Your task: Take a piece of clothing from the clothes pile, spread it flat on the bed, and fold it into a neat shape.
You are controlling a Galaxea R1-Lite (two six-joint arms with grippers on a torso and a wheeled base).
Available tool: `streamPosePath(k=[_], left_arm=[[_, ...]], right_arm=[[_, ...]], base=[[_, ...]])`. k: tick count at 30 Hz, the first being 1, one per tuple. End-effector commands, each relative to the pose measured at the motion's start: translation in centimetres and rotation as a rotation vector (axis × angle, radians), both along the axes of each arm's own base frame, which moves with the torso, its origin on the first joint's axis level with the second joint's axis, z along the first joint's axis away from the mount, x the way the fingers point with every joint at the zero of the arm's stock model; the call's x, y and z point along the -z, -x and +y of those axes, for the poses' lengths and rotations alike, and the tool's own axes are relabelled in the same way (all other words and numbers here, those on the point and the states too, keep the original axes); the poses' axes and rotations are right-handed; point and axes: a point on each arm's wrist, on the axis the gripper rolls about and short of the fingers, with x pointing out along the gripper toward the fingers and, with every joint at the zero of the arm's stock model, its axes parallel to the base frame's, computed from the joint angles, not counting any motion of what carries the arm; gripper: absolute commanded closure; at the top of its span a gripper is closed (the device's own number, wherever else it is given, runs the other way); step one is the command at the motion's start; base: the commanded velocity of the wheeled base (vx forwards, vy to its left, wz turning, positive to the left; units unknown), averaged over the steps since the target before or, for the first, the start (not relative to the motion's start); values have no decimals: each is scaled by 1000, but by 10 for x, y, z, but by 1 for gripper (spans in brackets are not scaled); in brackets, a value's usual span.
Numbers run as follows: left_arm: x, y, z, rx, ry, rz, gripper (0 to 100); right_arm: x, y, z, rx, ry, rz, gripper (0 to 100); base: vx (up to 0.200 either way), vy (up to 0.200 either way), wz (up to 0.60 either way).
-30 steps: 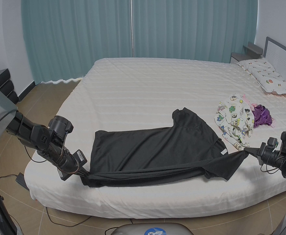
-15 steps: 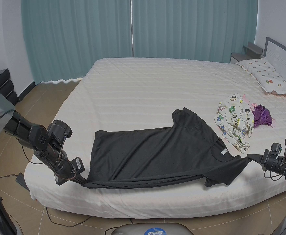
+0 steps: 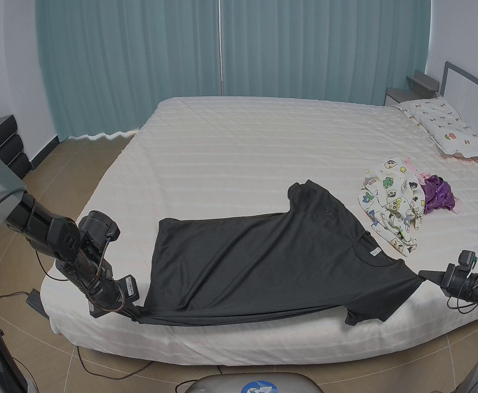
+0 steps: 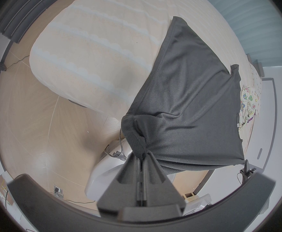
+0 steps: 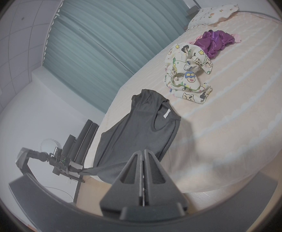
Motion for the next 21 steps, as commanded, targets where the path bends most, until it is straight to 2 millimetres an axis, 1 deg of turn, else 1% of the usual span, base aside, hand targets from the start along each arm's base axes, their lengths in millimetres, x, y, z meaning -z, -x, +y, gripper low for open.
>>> streamPosePath(k=[1,10,14,21], left_arm=[[0,1,0,1,-2,2,100],[-2,6,1,9,-52,29,100],[0,10,3,44,-86,48,100],[-1,15,4,50,-119,48,100]], right_arm=[[2,8,2,3,-5,22,100],[8,29,3,7,38,43,100],[9,34,4,4,41,53,100],[10,43,10,-23,67,56,100]], base=[[0,0,0],[0,0,0],[0,0,0],[0,0,0]])
